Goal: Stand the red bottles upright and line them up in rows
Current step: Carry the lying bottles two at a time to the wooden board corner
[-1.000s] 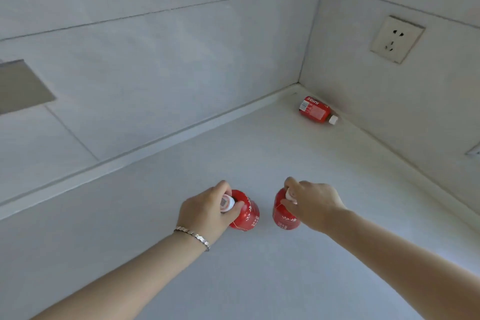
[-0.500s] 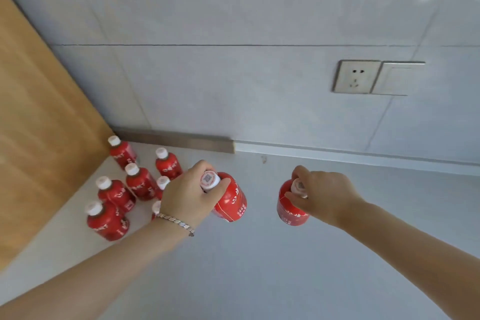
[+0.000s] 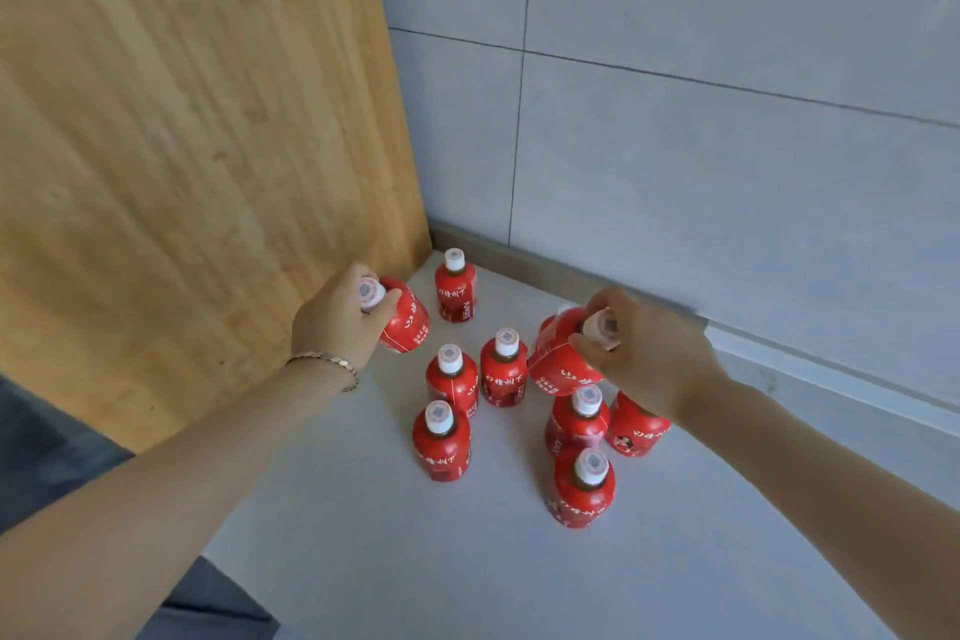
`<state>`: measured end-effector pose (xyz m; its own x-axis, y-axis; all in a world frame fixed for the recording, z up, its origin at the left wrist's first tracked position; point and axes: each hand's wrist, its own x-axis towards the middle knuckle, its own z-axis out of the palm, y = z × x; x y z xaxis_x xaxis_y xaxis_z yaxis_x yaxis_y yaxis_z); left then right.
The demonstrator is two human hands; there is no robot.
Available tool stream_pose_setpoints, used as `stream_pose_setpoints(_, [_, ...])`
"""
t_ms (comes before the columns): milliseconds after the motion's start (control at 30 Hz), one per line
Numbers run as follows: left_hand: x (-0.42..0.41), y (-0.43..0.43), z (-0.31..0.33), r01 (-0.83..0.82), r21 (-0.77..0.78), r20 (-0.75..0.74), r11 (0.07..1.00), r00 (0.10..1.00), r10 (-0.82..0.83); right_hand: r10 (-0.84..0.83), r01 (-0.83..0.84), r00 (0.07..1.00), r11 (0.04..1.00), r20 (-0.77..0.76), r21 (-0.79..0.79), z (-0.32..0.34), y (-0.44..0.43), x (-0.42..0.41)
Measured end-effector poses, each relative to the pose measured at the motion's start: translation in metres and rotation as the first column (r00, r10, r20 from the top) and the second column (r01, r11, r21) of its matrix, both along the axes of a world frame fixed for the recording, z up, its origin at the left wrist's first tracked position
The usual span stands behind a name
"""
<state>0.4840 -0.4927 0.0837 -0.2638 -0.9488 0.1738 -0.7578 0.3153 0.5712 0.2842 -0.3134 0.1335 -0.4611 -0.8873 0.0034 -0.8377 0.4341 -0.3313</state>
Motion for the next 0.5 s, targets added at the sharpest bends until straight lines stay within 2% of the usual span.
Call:
stream_pose_setpoints(67, [-0.001,-0.022,-0.024,-0.021,0.109,0.075,0.994,0.997,0.012,-0.016,0.015,1.0,1.0,0.021,0.004,-0.006,-0.013,0.002])
stream_pose_setpoints(233, [-0.002,-0.049,-0.076,0.083,0.294,0.245,0.952,0.956,-0.159,-0.058,0.061,0.994,0.998,0.088,-0.029,-0.019,-0.048,0.004])
stream_pose_setpoints(400, [0.0,-0.061,-0.095,0.183,0.326,0.219,0.928,0.94,-0.262,-0.003,0.011,0.995,0.996,0.095,-0.087,-0.029,-0.11,0.008])
stream_pose_setpoints(500, [-0.004,-0.065,-0.098,0.175,0.321,0.224,0.931,0.941,-0.254,0.001,0.019,0.989,0.991,0.149,-0.132,-0.043,-0.16,0.015])
